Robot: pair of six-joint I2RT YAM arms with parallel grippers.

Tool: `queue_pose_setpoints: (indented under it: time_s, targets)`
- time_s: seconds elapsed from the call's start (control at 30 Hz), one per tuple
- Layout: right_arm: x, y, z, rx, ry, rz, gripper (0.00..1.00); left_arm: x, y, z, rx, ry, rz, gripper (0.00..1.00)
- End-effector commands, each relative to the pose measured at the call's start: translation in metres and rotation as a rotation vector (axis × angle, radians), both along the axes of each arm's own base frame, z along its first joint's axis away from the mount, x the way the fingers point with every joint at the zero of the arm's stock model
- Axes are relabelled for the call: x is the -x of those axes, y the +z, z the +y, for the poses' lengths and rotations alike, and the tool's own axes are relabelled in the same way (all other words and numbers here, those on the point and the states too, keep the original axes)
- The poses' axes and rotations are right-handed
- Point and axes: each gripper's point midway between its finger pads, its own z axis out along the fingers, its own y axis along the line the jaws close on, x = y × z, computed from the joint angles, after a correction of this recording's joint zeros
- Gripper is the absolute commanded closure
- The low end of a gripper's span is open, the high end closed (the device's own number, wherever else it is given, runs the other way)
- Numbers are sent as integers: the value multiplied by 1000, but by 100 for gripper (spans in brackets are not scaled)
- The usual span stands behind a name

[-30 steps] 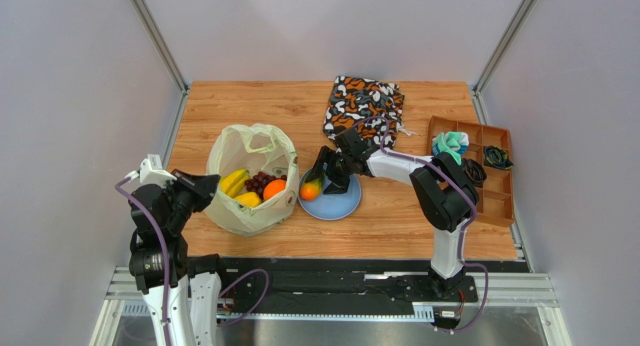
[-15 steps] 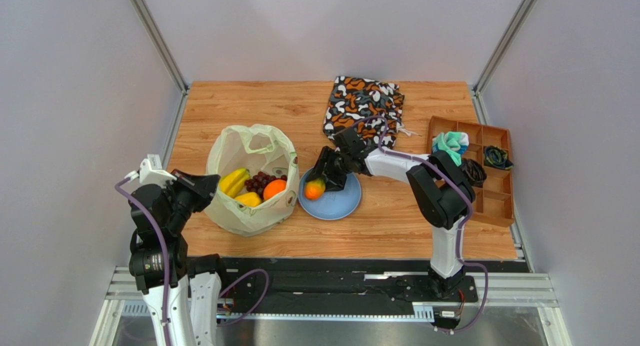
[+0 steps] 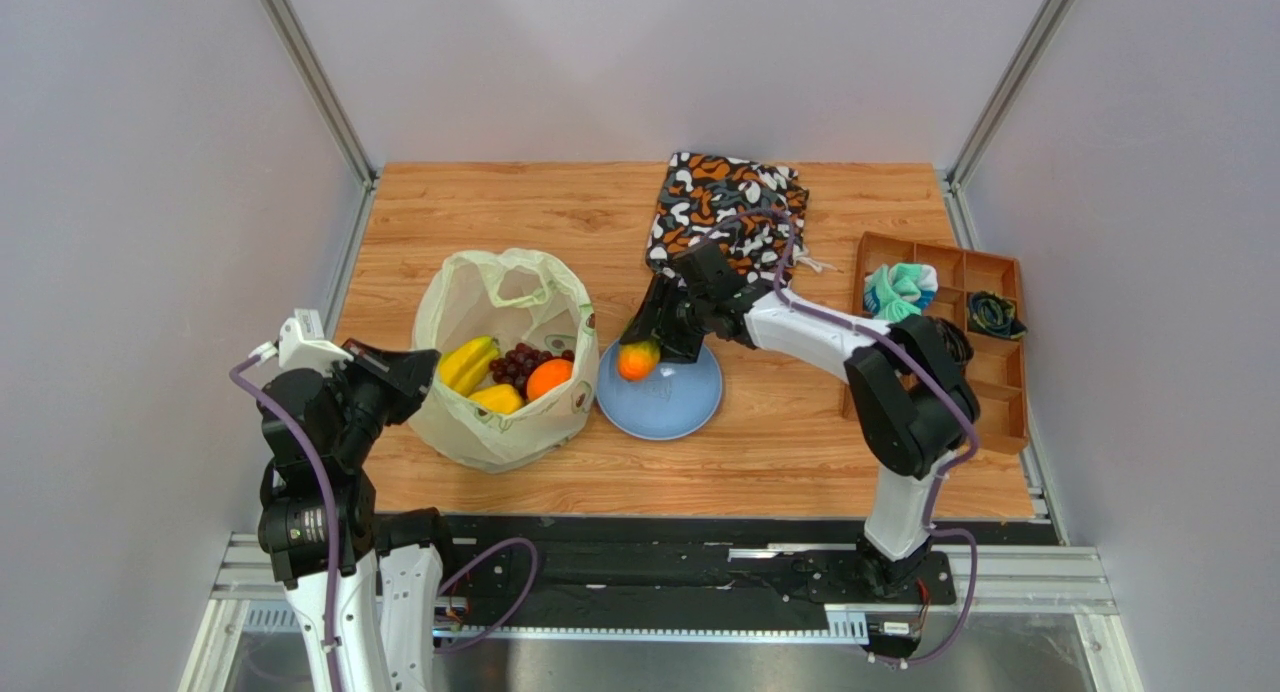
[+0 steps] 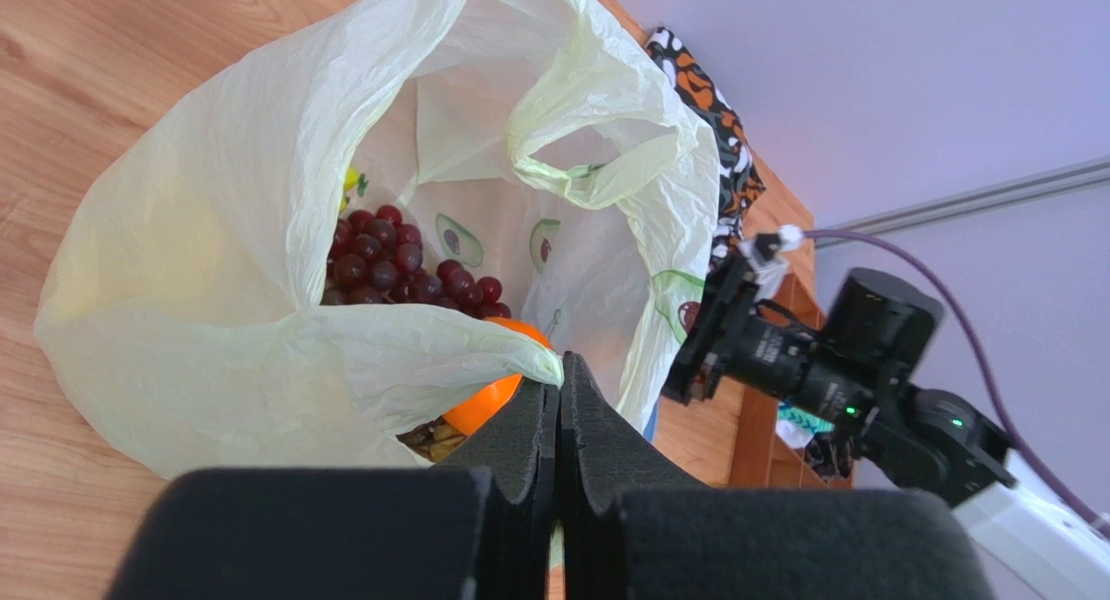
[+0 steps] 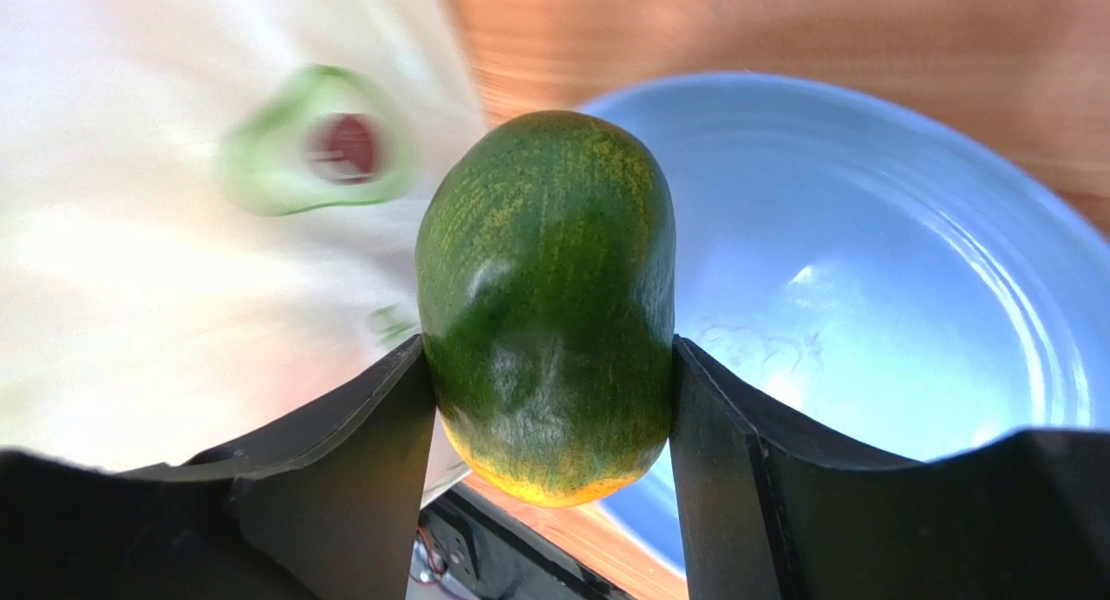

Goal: Place the fruits into the plastic bag

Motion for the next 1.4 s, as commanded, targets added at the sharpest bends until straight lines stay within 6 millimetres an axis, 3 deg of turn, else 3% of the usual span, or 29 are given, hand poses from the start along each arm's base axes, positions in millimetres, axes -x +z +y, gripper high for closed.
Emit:
queue_pose_setpoints:
  time_s: [0.0,0.1,0.2,0.3,0.33,0.4,0.43,0.53,0.63,0.97,1.17,1.37]
  targets:
    - [-28,108,-5,-68,-53,-336,67,2,6,-1,-6,0,-25,100]
    - [-27,159,-4,-94,-46,-505,68,0,6,-1,-3,-4,-25,100]
    - [-15,207,15,-96,47,-685,69,0,6,-1,-3,-5,-27,100]
    - [10,241,49,-70,211,-862,69,0,5,-1,0,-6,-24,100]
    - [29,245,68,-76,287,-890,68,0,5,-1,0,-6,-22,100]
    - [41,259,86,-48,383,-975,68,0,6,-1,-1,-5,-24,100]
    - [55,244,102,-19,461,-965,68,0,6,-1,-3,-4,-25,100]
    - [74,224,127,75,611,-978,68,2,5,-1,-3,-1,-22,100]
    - [81,203,139,174,692,-962,68,3,4,-1,-4,0,-22,100]
    - [91,155,144,290,824,-922,67,4,-1,-3,6,-7,-13,100]
    - [100,138,149,318,891,-896,64,5,-1,-4,7,-16,-14,100]
    - [105,138,151,316,892,-891,46,8,-2,-6,8,-24,-15,100]
